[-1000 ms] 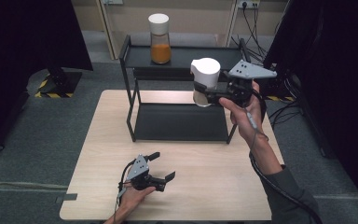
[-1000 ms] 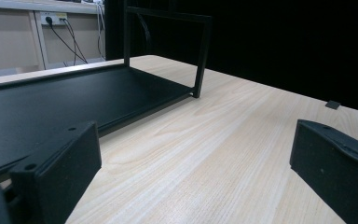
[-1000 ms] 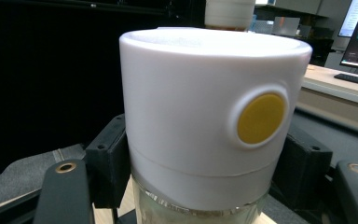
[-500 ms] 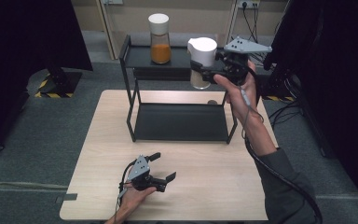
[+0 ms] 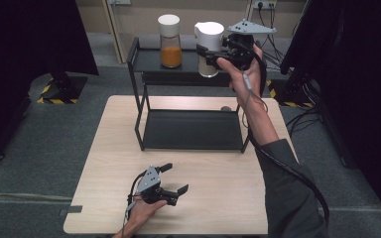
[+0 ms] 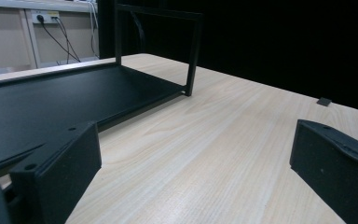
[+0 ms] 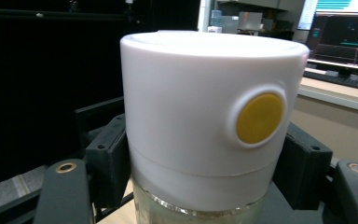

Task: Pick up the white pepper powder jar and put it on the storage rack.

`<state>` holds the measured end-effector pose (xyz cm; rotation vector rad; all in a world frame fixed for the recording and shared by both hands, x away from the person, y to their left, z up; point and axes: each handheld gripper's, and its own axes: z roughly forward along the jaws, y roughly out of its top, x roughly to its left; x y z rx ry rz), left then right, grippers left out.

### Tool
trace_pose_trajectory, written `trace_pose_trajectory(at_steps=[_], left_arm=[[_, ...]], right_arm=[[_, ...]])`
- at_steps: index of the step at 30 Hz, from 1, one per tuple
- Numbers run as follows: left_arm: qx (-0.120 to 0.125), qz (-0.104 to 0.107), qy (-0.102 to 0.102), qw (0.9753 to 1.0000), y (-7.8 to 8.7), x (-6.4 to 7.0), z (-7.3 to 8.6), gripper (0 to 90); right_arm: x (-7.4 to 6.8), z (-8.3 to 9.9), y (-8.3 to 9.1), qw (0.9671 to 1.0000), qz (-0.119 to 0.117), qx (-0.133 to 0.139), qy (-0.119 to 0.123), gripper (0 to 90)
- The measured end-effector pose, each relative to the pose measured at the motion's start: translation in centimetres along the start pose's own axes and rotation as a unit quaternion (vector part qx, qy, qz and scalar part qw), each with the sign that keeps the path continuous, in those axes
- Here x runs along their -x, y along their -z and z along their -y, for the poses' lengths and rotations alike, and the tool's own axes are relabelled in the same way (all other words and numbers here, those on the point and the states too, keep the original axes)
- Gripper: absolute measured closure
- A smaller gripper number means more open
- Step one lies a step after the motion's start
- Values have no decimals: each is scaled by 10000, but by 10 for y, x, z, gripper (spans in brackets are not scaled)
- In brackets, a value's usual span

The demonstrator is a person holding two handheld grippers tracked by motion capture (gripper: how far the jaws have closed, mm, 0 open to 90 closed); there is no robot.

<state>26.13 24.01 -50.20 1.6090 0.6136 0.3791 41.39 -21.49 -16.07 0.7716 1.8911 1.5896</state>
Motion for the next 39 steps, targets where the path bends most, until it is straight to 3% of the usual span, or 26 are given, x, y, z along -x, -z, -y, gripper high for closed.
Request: trace_pose_trajectory(at_steps=[22, 39], left_arm=[[7, 22, 22, 10000, 0, 0, 0, 14], [0, 55, 15, 10000, 0, 1, 0, 14]], right_arm=[[7, 0, -47, 9970, 705, -83, -301, 307], [9, 15, -65, 9961, 804, -8, -358, 307]])
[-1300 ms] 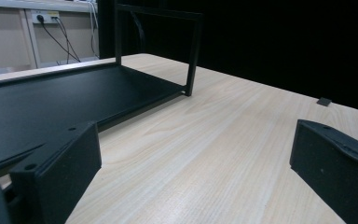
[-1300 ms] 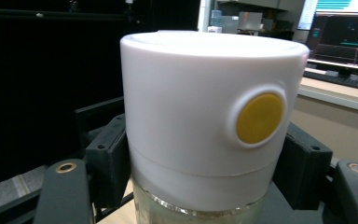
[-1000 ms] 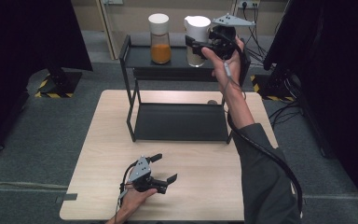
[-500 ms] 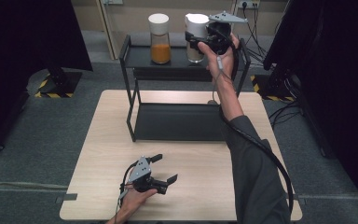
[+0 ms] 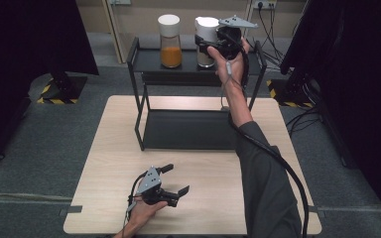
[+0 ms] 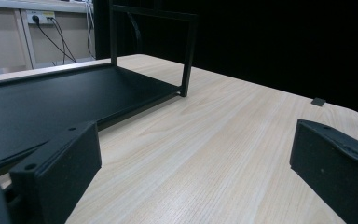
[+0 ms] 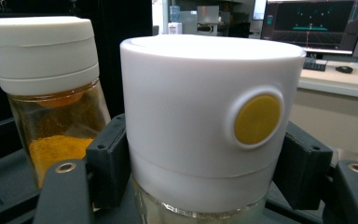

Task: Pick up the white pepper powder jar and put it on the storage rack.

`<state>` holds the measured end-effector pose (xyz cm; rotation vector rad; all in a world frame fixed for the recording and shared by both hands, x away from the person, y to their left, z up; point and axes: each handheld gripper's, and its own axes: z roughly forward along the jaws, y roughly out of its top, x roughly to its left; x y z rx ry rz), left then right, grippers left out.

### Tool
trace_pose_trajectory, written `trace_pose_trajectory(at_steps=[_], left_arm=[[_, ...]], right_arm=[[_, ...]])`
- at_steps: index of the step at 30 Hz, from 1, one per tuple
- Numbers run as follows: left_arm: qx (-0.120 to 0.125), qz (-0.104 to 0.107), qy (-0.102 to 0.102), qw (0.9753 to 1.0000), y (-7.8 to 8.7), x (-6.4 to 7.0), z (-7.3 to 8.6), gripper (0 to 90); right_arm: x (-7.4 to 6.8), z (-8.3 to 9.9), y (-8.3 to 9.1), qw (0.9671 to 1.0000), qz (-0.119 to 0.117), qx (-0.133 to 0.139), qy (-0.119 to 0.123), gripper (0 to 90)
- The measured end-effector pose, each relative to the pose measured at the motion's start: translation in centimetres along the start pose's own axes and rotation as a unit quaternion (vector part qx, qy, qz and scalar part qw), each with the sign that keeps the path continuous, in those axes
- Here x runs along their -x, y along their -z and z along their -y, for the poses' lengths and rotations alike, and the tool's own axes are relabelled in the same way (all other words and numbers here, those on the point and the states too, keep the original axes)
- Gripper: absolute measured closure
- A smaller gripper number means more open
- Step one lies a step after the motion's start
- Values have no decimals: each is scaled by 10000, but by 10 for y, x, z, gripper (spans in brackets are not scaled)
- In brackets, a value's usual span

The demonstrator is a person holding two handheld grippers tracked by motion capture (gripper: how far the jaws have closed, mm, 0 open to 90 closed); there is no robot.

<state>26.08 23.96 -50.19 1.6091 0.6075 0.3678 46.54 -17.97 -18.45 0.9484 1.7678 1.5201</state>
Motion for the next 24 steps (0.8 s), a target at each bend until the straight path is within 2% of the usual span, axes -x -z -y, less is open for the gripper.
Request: trace_pose_trajectory(at_steps=[12, 14, 16, 17, 20, 24], left_arm=[[-8, 2, 6, 10000, 0, 1, 0, 14], [-7, 5, -1, 10000, 0, 1, 0, 15], [-7, 10, -10, 10000, -1, 1, 0, 14], [-6, 10, -11, 10000, -1, 1, 0, 14], [-17, 6, -8, 10000, -1, 1, 0, 14], [-18, 0, -11, 10000, -1, 1, 0, 14]], right_arm=[[-1, 7, 2, 9999, -6, 104, 58, 300], [-1, 5, 1, 10000, 11, -1, 67, 222], [-3, 6, 2, 9999, 68, 38, 109, 203], [-2, 8, 4, 9999, 65, 107, 120, 169], [-1, 7, 7, 9999, 63, 92, 49, 53], [-2, 6, 13, 9998, 93, 39, 155, 16]])
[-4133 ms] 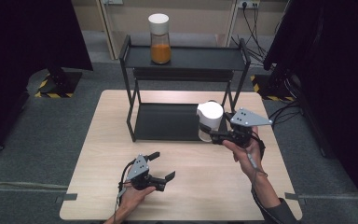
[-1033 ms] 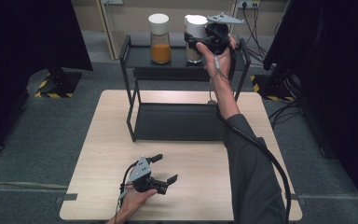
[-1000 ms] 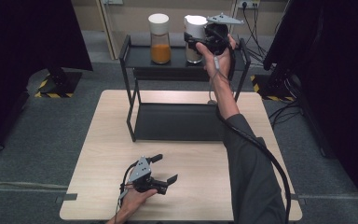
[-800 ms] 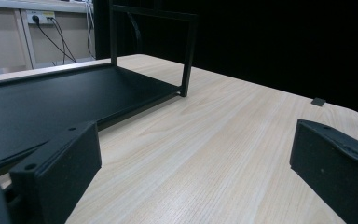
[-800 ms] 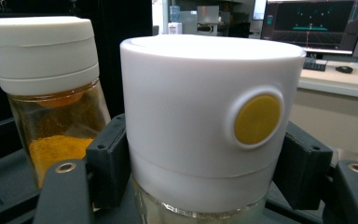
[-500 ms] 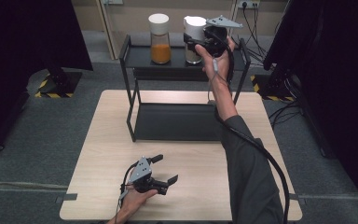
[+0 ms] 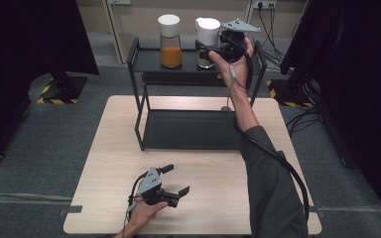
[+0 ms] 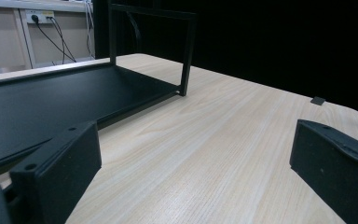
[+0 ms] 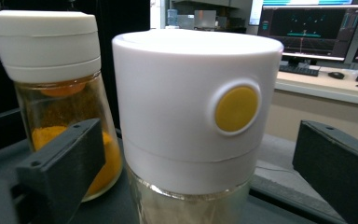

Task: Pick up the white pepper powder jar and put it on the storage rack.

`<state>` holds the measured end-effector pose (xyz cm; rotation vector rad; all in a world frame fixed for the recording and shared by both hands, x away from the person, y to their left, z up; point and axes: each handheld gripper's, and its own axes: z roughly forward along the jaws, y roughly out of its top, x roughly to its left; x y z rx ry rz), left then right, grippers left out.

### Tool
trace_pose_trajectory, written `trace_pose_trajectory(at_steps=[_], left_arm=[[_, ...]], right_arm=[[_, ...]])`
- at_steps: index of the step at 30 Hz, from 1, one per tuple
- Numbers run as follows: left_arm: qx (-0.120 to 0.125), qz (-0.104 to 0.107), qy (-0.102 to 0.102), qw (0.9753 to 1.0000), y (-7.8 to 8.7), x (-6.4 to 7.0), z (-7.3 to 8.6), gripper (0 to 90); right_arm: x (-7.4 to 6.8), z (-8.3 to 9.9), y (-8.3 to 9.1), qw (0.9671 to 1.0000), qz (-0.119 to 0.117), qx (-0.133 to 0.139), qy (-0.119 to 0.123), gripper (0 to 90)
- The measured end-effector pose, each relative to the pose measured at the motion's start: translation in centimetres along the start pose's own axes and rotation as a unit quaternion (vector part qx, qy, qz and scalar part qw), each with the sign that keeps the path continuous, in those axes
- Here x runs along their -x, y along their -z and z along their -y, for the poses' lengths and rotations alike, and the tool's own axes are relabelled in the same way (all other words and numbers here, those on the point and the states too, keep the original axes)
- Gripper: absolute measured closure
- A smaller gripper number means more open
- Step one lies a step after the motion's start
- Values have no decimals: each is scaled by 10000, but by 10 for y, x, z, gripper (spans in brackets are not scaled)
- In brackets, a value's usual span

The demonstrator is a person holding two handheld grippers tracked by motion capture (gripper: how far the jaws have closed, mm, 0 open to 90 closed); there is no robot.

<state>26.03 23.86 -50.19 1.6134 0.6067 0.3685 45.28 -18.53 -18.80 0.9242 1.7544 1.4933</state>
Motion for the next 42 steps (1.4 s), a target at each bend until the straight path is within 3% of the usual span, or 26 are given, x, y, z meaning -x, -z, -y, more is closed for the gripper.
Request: trace_pose_trajectory(at_steps=[13, 21, 30, 42], left_arm=[[-15, 0, -18, 10000, 0, 0, 0, 14], [-17, -12, -3, 10000, 0, 0, 0, 14], [-23, -23, -11, 10000, -1, 0, 0, 14], [-28, -43, -11, 10000, 0, 0, 0, 14]], right_arm=[[6, 8, 23, 9997, -239, -11, -50, 9], [14, 22, 46, 9989, -432, 143, -57, 9], [20, 40, 69, 9963, -819, 265, -34, 7], [12, 64, 93, 9921, -1176, 434, 56, 6]])
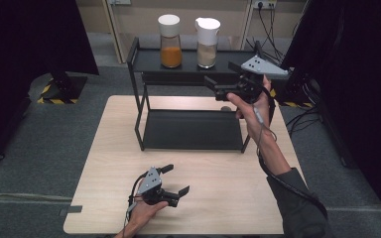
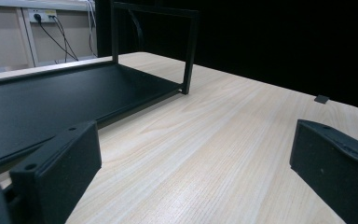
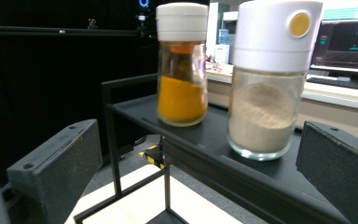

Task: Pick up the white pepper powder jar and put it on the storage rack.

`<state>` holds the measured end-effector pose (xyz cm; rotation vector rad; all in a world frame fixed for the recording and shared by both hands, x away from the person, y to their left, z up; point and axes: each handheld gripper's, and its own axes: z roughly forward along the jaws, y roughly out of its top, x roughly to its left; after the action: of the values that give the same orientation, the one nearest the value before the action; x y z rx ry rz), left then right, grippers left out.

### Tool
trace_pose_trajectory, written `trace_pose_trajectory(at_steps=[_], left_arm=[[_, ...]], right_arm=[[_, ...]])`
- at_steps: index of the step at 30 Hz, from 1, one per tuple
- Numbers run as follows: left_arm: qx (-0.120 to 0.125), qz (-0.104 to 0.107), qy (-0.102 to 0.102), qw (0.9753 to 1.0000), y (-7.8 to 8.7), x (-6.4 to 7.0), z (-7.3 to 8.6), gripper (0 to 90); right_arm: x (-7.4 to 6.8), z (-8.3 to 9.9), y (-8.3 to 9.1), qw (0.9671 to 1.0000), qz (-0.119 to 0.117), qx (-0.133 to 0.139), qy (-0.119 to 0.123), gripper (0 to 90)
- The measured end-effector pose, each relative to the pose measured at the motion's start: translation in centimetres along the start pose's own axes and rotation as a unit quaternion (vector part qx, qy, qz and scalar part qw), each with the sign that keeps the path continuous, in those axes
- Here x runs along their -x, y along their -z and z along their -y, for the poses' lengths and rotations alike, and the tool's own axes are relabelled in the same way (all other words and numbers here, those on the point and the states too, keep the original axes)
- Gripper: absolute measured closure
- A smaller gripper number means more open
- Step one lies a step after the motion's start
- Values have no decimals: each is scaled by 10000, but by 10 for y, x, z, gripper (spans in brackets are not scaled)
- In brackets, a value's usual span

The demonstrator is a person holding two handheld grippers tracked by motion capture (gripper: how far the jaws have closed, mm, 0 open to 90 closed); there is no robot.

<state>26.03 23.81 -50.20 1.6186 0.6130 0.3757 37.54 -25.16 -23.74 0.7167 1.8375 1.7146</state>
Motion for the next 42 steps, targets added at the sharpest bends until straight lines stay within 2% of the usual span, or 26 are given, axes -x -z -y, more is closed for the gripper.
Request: trace_pose_trajectory(at_steps=[5, 8, 14, 19, 29, 42], left_arm=[[2, -11, 5, 10000, 0, 0, 0, 14], [5, -15, 2, 10000, 0, 0, 0, 14], [4, -16, 0, 10000, 0, 0, 0, 14], [5, -16, -4, 10000, 0, 0, 0, 14], [10, -31, 13, 10000, 0, 1, 0, 14], [29, -66, 27, 10000, 1, 0, 1, 14]], right_arm=[[-4, 12, 11, 9999, -120, 35, 19, 6], [-10, 17, 18, 9998, -136, 38, 161, 6], [-14, 32, 34, 9993, -341, 125, 78, 5], [-19, 44, 45, 9989, -441, 114, 131, 6], [-24, 69, 57, 9982, -579, 28, 129, 6], [-27, 104, 71, 9978, -653, 90, -87, 6]])
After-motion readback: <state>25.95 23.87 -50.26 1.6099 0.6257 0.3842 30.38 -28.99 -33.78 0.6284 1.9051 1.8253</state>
